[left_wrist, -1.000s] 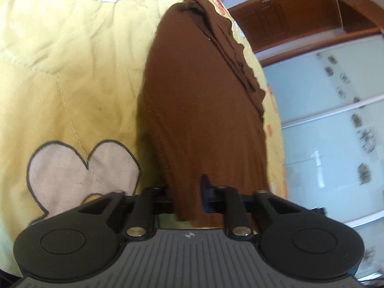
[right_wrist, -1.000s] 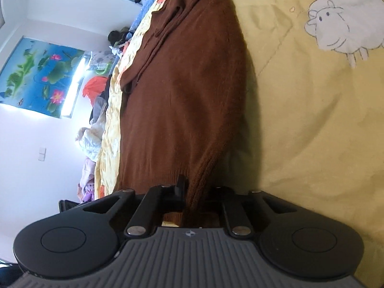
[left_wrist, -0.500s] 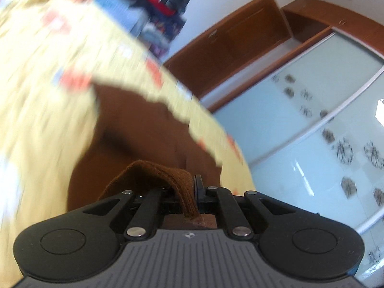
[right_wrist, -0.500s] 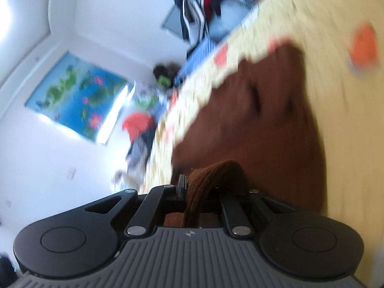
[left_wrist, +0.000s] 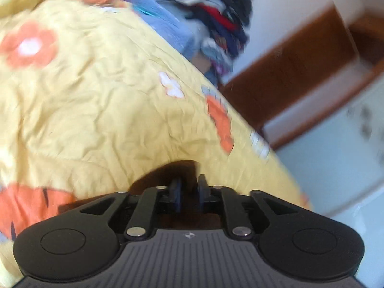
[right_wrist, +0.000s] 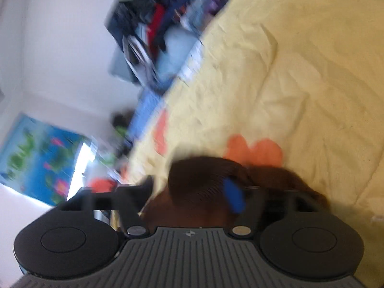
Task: Fold small clothes
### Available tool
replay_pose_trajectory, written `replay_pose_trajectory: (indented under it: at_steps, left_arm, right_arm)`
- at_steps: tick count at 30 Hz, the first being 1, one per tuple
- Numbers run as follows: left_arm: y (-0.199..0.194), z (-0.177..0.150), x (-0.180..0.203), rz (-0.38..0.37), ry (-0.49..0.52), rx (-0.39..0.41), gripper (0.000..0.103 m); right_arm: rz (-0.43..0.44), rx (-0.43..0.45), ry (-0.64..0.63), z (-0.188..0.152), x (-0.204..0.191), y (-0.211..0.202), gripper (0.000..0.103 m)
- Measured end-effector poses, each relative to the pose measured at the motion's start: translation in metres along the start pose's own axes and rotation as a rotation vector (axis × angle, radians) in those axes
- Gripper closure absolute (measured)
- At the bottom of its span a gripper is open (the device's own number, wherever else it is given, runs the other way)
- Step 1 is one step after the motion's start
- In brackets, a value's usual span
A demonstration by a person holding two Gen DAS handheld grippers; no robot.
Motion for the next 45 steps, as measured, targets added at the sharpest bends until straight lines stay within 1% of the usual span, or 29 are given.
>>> replay_pose_trajectory:
  at_steps: [1, 2, 3, 4, 5, 6, 7, 9, 12, 13, 14, 15, 19, 21, 22, 23, 24, 25, 26, 27, 29, 30, 32, 36, 38, 40, 43, 44, 45]
  left_arm:
    - [-0.012, 0.002, -0.005, -0.022, -0.021, 0.039, 0.06]
    - [-0.026, 0.004, -0.013, -0.014, -0.033, 0.081, 0.024]
    - [-0.043, 0.005, -0.02, 0.017, -0.038, 0.134, 0.006]
    - [-0.062, 0.004, -0.028, 0.043, -0.029, 0.193, 0.006]
    - [-0.079, -0.001, -0.034, 0.048, -0.013, 0.225, 0.006]
    - [-0.093, -0.009, -0.041, 0.049, -0.005, 0.225, 0.006]
    - [-0.106, -0.021, -0.051, 0.058, -0.015, 0.21, 0.006]
    - [-0.127, -0.047, -0.072, 0.057, -0.083, 0.188, 0.006]
    - [-0.148, -0.101, -0.102, 0.07, -0.181, 0.113, 0.006]
    - [-0.15, -0.117, -0.108, 0.07, -0.203, 0.087, 0.006]
    - [-0.152, -0.128, -0.108, 0.05, -0.205, 0.098, 0.006]
    - [-0.154, -0.135, -0.107, 0.045, -0.208, 0.117, 0.006]
    - [-0.135, -0.141, -0.085, -0.026, -0.225, 0.084, 0.006]
    - [-0.123, -0.137, -0.073, 0.025, -0.149, 0.111, 0.007]
    - [-0.118, -0.135, -0.068, 0.043, -0.14, 0.117, 0.007]
    - [-0.114, -0.135, -0.064, 0.049, -0.134, 0.115, 0.009]
    - [-0.107, -0.135, -0.061, 0.057, -0.119, 0.107, 0.024]
    - [-0.101, -0.134, -0.062, 0.089, -0.106, 0.099, 0.039]
    - [-0.095, -0.133, -0.066, 0.133, -0.099, 0.087, 0.072]
    - [-0.089, -0.133, -0.071, 0.153, -0.104, 0.064, 0.087]
    - [-0.086, -0.13, -0.077, 0.133, -0.146, 0.032, 0.09]
    - [-0.09, -0.129, -0.077, 0.133, -0.145, 0.025, 0.093]
    - [-0.101, -0.128, -0.071, 0.112, -0.126, 0.03, 0.096]
    - [-0.143, -0.138, -0.06, 0.05, -0.095, 0.009, 0.097]
    - [-0.169, -0.152, -0.064, 0.031, -0.09, -0.02, 0.097]
    - [-0.191, -0.175, -0.078, 0.048, -0.066, -0.055, 0.097]
    - [-0.208, -0.21, -0.114, 0.134, -0.028, -0.099, 0.096]
    - [-0.211, -0.218, -0.123, 0.154, -0.005, -0.108, 0.092]
    - [-0.216, -0.221, -0.127, 0.154, 0.014, -0.102, 0.092]
  right_arm:
    - [0.02, 0.03, -0.029, -0.002, -0.005, -0.007, 0.024]
    - [0.022, 0.05, -0.059, -0.003, -0.009, -0.016, 0.023]
    - [0.008, 0.051, -0.091, -0.007, -0.011, -0.027, 0.022]
    - [-0.008, 0.049, -0.118, -0.01, -0.012, -0.039, 0.021]
    - [-0.015, 0.047, -0.14, -0.015, -0.011, -0.052, 0.021]
    - [-0.026, 0.038, -0.153, -0.024, -0.01, -0.066, 0.018]
    - [-0.043, 0.024, -0.16, -0.033, -0.006, -0.08, 0.016]
    - [-0.087, 0.011, -0.158, -0.052, 0.005, -0.11, 0.013]
    - [-0.155, -0.005, -0.118, -0.087, 0.025, -0.15, 0.012]
    - [-0.156, -0.006, -0.106, -0.097, 0.029, -0.158, 0.015]
    - [-0.144, -0.001, -0.119, -0.106, 0.026, -0.162, 0.014]
    - [-0.142, -0.011, -0.122, -0.113, 0.024, -0.163, 0.013]
    - [-0.11, -0.061, -0.114, -0.121, 0.009, -0.131, 0.006]
    - [-0.098, -0.066, -0.11, -0.115, 0.004, -0.11, 0.008]
    - [-0.11, -0.067, -0.111, -0.112, 0.003, -0.101, 0.014]
    - [-0.129, -0.075, -0.121, -0.109, 0.004, -0.09, 0.017]
    - [-0.142, -0.093, -0.134, -0.108, 0.004, -0.082, 0.033]
    - [-0.159, -0.12, -0.132, -0.109, 0.009, -0.074, 0.064]
    - [-0.182, -0.156, -0.112, -0.112, 0.017, -0.071, 0.082]
    - [-0.177, -0.178, -0.095, -0.113, 0.022, -0.066, 0.086]
    - [-0.175, -0.186, -0.103, -0.116, 0.021, -0.07, 0.086]
    - [-0.18, -0.188, -0.115, -0.117, 0.017, -0.073, 0.085]
    - [-0.158, -0.192, -0.143, -0.12, 0.003, -0.082, 0.085]
    - [-0.098, -0.218, -0.204, -0.133, -0.026, -0.108, 0.086]
    - [-0.08, -0.241, -0.218, -0.147, -0.033, -0.13, 0.086]
    - [-0.081, -0.262, -0.214, -0.166, -0.03, -0.155, 0.086]
    - [-0.12, -0.287, -0.174, -0.198, -0.013, -0.185, 0.086]
    - [-0.135, -0.297, -0.166, -0.209, -0.007, -0.191, 0.085]
    - [-0.155, -0.307, -0.164, -0.218, -0.001, -0.195, 0.077]
Point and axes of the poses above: each gripper's, at about its wrist camera, not at the fingertips, and y roughly the way its jaws point, x to its right, z to its top, the point moved 10 cm from there along y, roughly the way its jaws point, and after that the axes turned 7 degrees about z, right-handed, at the moved point
